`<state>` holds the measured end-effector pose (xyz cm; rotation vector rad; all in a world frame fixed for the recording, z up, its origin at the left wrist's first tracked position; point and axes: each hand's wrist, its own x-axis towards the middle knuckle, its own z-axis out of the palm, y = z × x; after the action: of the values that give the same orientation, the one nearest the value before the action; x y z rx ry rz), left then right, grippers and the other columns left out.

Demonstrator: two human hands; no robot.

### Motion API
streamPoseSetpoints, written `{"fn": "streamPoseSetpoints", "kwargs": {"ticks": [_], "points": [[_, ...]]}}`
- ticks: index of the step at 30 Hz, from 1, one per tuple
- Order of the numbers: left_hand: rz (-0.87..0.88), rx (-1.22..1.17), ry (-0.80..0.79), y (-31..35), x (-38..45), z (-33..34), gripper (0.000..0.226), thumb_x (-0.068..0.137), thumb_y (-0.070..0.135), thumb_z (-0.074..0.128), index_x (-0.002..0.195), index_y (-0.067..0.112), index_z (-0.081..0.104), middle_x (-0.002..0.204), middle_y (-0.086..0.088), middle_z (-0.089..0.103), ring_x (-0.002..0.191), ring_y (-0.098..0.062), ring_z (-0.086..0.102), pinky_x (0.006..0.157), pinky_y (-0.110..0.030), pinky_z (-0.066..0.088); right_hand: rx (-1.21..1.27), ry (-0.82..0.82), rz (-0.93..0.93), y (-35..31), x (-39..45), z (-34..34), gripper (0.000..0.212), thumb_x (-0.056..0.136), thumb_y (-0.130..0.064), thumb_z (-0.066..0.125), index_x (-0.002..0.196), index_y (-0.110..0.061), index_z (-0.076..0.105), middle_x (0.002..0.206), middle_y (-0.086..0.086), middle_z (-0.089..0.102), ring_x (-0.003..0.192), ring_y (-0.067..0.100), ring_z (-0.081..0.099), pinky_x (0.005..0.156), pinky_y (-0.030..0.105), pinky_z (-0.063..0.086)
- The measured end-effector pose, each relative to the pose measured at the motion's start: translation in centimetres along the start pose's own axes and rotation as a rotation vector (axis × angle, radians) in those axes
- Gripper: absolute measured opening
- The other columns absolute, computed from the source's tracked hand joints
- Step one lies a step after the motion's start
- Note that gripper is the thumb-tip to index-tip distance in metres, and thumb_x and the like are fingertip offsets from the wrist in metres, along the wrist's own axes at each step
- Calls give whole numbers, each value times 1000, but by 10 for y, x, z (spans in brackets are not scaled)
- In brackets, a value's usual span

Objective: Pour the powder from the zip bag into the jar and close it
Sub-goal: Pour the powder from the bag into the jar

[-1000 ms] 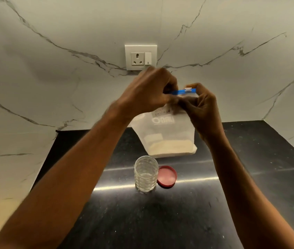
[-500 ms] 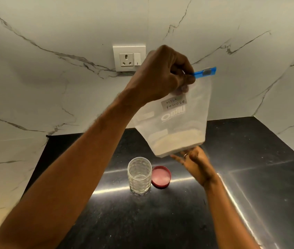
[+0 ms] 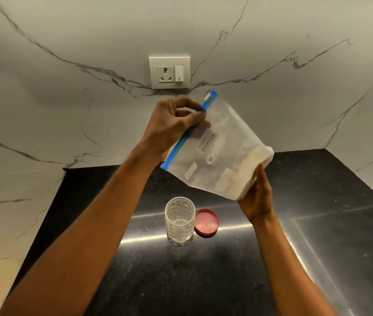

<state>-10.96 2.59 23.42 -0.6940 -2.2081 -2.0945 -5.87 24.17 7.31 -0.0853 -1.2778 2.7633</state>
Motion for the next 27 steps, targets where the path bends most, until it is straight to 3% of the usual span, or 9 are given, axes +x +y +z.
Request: {"fn": "streamPoseSetpoints", "kwargs": {"ticks": [2,6,11,19,24,27], "points": [[-48,-26,1,-15,-7,-7,13,94,6,65,106,1,66,93,-9,77,86,-21,77,75,-31,63,-145,33,-62,-9,2,-3,71,81,-62,62,141,-27,51,139,13,58,126,37,56,97,64,47],[-118,-108,12,-45,-22,-11,11,92,7,66,103,6,67,92,-5,78,91,-22,77,72,-32,63,-289,87,-89,-25,3,-4,85,72,-67,70,142,-22,49,137,17,58,123,42,57,93,66,49],[-181,-162,56,-75,-35,-14,13,91,10,68,104,9,67,99,-8,78,96,-25,76,76,-39,64,-440,124,-142,-34,7,-8,75,69,-66,75,130,-25,59,125,11,67,112,37,66,80,56,58],[-223,-190,85,-102,-52,-18,12,93,12,65,104,14,64,98,-4,79,92,-23,77,68,-30,63,-661,64,-173,-46,13,-11,56,64,-70,76,109,-39,68,108,-4,72,102,27,68,78,48,61],[-217,-242,106,-107,-59,-19,22,84,22,68,104,16,64,97,-4,79,91,-23,77,68,-29,62,-736,-53,-152,-55,15,-15,52,65,-50,82,114,-46,64,112,-7,70,105,25,67,83,44,60],[-210,-270,117,-110,-62,-21,20,86,18,68,105,13,65,99,-5,79,94,-25,76,69,-30,63,-780,-117,-160,-62,15,-15,55,67,-40,82,118,-45,63,113,-8,70,104,20,68,80,37,61]]}}
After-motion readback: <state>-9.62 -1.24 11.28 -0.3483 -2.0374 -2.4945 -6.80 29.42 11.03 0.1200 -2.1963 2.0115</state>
